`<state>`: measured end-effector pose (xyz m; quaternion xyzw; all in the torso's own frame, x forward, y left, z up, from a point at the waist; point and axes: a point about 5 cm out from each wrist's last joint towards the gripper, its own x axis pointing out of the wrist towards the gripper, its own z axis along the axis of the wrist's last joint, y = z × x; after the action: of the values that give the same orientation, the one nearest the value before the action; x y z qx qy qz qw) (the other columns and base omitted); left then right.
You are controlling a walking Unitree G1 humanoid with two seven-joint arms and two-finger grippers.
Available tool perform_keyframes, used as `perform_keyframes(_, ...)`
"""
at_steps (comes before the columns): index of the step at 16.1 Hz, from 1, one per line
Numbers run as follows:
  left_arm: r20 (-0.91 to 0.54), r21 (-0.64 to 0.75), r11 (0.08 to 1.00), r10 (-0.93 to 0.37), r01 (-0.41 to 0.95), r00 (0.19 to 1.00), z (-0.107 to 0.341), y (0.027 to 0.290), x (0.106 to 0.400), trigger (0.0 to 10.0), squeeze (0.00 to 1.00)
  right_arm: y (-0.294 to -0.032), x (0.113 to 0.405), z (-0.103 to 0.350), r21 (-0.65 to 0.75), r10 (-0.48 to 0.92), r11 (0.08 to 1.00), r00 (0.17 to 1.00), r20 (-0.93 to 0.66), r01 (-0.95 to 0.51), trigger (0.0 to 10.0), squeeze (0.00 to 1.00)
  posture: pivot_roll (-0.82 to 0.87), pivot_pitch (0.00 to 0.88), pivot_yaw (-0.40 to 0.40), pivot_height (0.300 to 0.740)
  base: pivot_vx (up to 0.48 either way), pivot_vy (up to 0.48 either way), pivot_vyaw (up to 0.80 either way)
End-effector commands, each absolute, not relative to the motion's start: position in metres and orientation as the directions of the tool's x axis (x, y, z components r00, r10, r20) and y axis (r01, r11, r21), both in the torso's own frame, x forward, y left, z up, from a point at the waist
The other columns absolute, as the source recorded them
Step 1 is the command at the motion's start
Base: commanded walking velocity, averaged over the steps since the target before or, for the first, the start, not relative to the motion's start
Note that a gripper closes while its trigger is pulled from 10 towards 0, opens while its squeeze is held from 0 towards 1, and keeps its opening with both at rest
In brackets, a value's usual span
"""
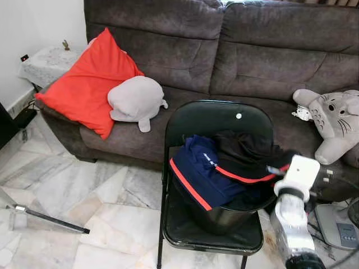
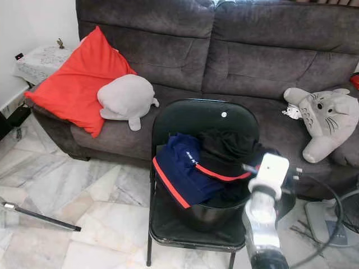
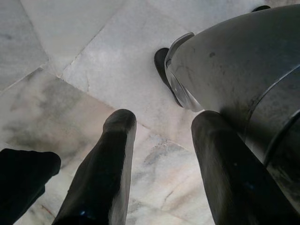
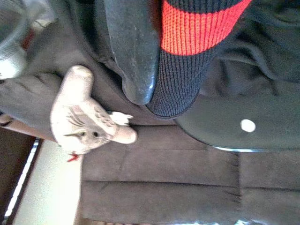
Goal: Hang hanger
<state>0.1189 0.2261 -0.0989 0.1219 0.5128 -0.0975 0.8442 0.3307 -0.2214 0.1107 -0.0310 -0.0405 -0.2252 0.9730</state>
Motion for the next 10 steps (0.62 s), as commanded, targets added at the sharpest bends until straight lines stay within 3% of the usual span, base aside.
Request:
perform_keyframes(1, -0.902, 0.108, 0.947, -0.035, 0.304, 0.431, -0.101, 0.228, 0.111, 10.0, 0.00, -0.223, 0.332, 0.117, 0.001, -0.445, 0.894, 0.890, 0.094, 0.447, 0.0, 0.00, 0.00, 0.089, -0.031, 0.740, 0.000, 0.000, 0.00)
perform_keyframes(4, -0.901, 0.108, 0.948, -0.034, 0.299, 0.433, -0.101, 0.228, 0.112, 10.0, 0.00, -0.221, 0.338, 0.136, 0.062, -0.411, 0.912, 0.904, 0.115, 0.406, 0.0, 0.00, -0.01, 0.096, -0.033, 0.740, 0.000, 0.000, 0.00)
perform_keyframes(6, -0.901, 0.108, 0.948, -0.034, 0.298, 0.433, -0.101, 0.228, 0.112, 10.0, 0.00, -0.227, 0.337, 0.127, -0.044, -0.398, 0.916, 0.916, 0.044, 0.400, 9.1, 0.00, 0.00, 0.101, -0.034, 0.740, 0.000, 0.000, 0.00)
perform_keyframes(7, -0.901, 0.108, 0.948, -0.034, 0.298, 0.433, -0.101, 0.228, 0.112, 10.0, 0.00, -0.231, 0.335, 0.122, -0.049, -0.407, 0.912, 0.913, 0.013, 0.407, 10.0, 0.00, 0.00, 0.104, -0.034, 0.740, 0.000, 0.000, 0.00)
perform_keyframes(10, -0.901, 0.109, 0.948, -0.033, 0.299, 0.432, -0.101, 0.229, 0.112, 10.0, 0.00, -0.245, 0.332, 0.123, -0.025, -0.460, 0.888, 0.888, 0.004, 0.460, 10.0, 0.00, 0.00, 0.110, -0.030, 0.740, 0.000, 0.000, 0.00)
